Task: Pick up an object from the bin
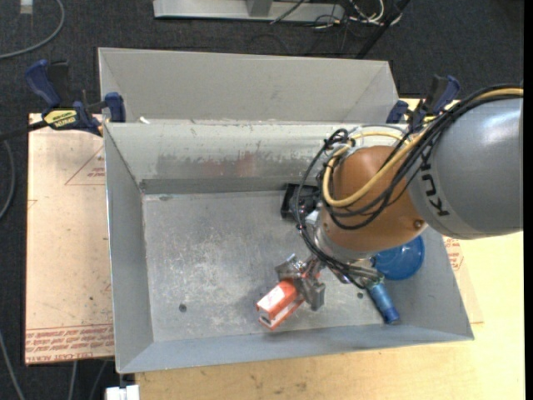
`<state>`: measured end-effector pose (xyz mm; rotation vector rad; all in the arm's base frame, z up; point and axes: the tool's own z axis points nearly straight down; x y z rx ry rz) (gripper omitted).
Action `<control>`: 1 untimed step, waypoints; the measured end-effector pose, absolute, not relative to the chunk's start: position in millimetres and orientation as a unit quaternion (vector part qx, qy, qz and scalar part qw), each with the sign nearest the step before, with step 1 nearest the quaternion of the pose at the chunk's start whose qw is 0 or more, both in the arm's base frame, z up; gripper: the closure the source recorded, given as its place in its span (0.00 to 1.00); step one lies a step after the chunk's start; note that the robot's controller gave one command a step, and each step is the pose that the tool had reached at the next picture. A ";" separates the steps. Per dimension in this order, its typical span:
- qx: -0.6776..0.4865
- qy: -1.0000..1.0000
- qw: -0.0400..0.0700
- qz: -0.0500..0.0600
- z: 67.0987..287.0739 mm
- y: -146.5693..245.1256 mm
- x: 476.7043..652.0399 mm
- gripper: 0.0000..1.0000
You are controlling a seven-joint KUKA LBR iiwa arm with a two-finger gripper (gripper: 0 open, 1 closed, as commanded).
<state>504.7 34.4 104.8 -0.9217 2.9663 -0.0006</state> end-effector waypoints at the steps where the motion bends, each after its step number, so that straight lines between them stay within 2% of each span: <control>1: -0.332 0.943 0.018 0.000 90.0 56.5 517.5 1.00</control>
Offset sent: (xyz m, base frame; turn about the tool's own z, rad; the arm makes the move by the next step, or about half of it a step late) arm 0.0159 -0.0186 0.1840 -0.1219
